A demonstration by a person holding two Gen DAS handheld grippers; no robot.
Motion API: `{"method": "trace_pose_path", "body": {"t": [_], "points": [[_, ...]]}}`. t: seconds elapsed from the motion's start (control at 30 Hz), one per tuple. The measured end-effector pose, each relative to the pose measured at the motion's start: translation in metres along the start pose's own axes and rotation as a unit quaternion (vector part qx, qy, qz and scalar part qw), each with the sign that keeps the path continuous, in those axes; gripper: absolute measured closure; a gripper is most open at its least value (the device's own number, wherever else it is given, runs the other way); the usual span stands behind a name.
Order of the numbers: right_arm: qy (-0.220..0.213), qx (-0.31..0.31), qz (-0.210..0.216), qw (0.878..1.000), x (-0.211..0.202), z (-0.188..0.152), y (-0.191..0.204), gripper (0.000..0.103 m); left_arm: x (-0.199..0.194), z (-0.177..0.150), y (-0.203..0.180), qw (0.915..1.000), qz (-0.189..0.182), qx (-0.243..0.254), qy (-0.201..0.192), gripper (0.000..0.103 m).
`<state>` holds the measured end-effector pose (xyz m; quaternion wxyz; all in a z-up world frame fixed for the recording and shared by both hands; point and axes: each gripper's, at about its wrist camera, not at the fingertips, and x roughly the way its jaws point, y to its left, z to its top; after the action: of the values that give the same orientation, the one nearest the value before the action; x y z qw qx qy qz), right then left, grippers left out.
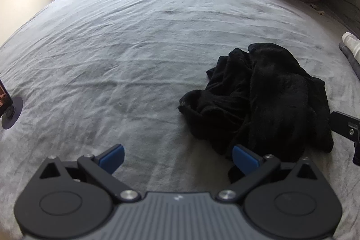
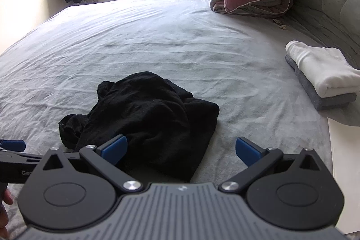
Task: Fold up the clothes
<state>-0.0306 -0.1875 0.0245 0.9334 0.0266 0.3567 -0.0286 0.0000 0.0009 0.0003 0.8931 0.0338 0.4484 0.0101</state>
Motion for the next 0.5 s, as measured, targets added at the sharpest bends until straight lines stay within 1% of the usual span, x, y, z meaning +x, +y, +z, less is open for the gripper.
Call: {"method": "trace_pose_path", "body": {"t": [0.23, 0.5], "points": [[0.008, -0.013, -0.006, 1.0, 0.0053, -0.0002, 0.0034, 0.0, -0.0007, 0.0004, 0.0029, 1.0, -0.005, -0.001, 0.001, 0.0], [0.014, -0.009, -0.001, 1.0, 0.0087, -0.003, 0.0051, 0.0, -0.0007, 0.0012, 0.0059, 0.9999, -0.01, -0.003, 0.002, 0.0]]}}
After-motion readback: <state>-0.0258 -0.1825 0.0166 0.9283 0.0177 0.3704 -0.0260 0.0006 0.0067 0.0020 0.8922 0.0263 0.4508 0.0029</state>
